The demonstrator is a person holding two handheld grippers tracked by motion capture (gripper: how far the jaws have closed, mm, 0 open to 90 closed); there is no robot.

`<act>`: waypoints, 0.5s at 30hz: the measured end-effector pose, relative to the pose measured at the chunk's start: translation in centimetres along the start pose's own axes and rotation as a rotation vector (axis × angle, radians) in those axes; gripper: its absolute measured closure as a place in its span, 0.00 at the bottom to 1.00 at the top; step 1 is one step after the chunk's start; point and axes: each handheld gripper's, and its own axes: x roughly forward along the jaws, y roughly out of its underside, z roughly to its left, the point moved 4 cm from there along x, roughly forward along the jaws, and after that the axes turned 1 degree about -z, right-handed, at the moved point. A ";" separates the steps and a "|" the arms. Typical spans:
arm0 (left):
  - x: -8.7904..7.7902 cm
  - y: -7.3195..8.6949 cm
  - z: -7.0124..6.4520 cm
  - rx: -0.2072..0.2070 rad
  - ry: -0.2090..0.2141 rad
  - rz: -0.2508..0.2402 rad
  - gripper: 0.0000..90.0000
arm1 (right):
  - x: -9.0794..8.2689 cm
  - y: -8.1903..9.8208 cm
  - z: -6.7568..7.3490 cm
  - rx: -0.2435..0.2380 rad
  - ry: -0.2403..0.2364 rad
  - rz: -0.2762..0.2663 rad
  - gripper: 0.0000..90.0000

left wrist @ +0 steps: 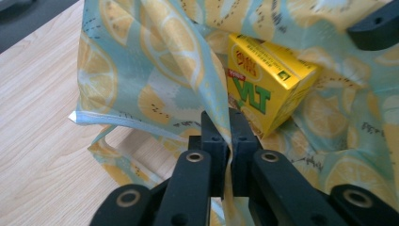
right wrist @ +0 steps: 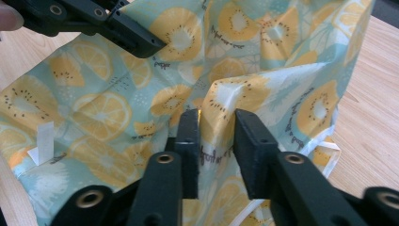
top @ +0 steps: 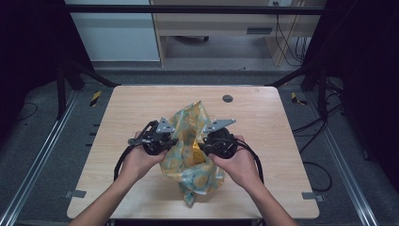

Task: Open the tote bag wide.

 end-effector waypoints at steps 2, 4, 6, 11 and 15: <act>-0.1 -0.1 -0.2 0.003 0.005 -0.008 0.99 | 0.0 0.0 0.0 -0.004 -0.003 -0.002 0.84; -0.3 -0.2 -0.4 0.004 0.005 -0.014 0.99 | -0.1 -0.1 0.0 -0.003 -0.007 -0.008 0.87; -0.4 -0.4 -0.5 -0.001 0.012 -0.028 1.00 | -0.2 -0.1 0.0 -0.003 -0.010 -0.011 0.90; -0.9 -0.9 -1.0 0.011 0.025 -0.052 1.00 | -0.5 -0.2 -0.1 -0.006 -0.012 -0.022 0.97; -1.5 -1.5 -1.5 0.012 0.035 -0.086 1.00 | -0.9 -0.4 -0.3 -0.006 -0.011 -0.035 0.99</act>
